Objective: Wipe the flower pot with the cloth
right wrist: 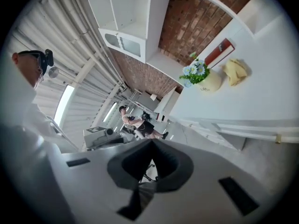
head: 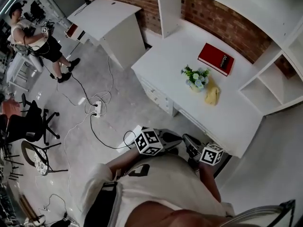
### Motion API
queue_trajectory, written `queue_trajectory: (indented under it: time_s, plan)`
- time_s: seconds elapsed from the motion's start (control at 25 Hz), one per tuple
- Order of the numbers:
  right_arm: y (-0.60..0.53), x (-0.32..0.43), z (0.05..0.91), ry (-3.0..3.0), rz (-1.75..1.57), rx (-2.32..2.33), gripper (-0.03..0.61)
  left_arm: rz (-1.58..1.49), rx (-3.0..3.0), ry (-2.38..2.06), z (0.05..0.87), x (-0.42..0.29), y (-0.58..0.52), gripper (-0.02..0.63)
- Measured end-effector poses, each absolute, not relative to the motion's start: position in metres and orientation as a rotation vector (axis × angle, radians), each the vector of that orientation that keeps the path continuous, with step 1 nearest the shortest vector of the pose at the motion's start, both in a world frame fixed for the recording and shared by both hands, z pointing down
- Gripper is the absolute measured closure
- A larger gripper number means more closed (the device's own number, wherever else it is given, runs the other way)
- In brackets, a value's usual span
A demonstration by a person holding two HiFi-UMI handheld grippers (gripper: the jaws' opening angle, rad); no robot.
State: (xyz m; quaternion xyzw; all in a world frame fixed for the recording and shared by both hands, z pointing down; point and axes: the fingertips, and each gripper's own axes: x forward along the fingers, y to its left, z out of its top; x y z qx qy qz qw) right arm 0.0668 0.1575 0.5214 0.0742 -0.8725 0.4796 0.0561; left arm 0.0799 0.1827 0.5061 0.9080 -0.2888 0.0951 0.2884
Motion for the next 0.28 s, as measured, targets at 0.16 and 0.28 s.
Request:
queue_trajectory:
  time_s: [0.16, 0.28]
  plan:
    - [0.18, 0.048, 0.5, -2.646, 1.403, 0.2, 0.568, 0.319, 2.469, -0.705, 0.489, 0.074, 0.209, 0.594]
    - [0.198, 0.041, 0.49, -2.638, 1.414, 0.255, 0.568, 0.405, 2.544, -0.613, 0.477, 0.071, 0.23, 0.594]
